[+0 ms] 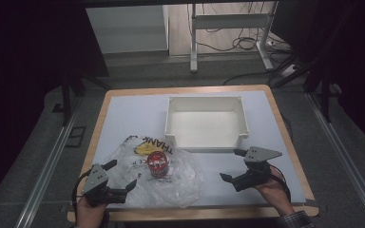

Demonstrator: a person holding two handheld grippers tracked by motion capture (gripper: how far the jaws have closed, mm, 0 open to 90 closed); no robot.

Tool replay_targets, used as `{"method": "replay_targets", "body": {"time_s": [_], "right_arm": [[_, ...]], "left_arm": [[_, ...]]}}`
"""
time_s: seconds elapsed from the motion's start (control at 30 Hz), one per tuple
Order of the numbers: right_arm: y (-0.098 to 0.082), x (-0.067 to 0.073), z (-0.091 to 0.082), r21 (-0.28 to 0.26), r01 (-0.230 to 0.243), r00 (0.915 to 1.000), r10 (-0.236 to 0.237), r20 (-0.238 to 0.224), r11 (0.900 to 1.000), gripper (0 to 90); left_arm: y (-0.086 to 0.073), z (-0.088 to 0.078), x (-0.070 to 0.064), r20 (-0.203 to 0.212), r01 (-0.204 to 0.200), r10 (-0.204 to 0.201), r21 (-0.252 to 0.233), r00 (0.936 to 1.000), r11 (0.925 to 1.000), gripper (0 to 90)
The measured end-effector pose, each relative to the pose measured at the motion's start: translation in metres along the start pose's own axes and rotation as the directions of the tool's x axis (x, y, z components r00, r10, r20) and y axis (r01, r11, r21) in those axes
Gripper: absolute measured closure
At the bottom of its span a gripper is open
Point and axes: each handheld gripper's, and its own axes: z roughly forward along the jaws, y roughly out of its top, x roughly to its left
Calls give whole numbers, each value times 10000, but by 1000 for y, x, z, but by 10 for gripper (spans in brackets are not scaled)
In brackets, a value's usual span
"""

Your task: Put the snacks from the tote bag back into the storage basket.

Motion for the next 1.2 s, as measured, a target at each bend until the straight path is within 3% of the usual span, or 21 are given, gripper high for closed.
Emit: {"method": "replay_targets", "body": {"time_s": [0.37,0.77,1.2], "right_arm": [[9,8,15,-121,386,9985,-390,-372,9992,0],[14,11,22,-378,267,9967,-295,-753,9989,0],[19,16,34,-279,341,9935,-369,-1075,9990,0]], "left_arm": [[0,-1,0,-4,3,-3,-20,10000,10000,21],[0,0,0,1,-12,12,-10,10000,10000,21],[0,0,-1,26,-66,66,14,10000,10000,23]]}}
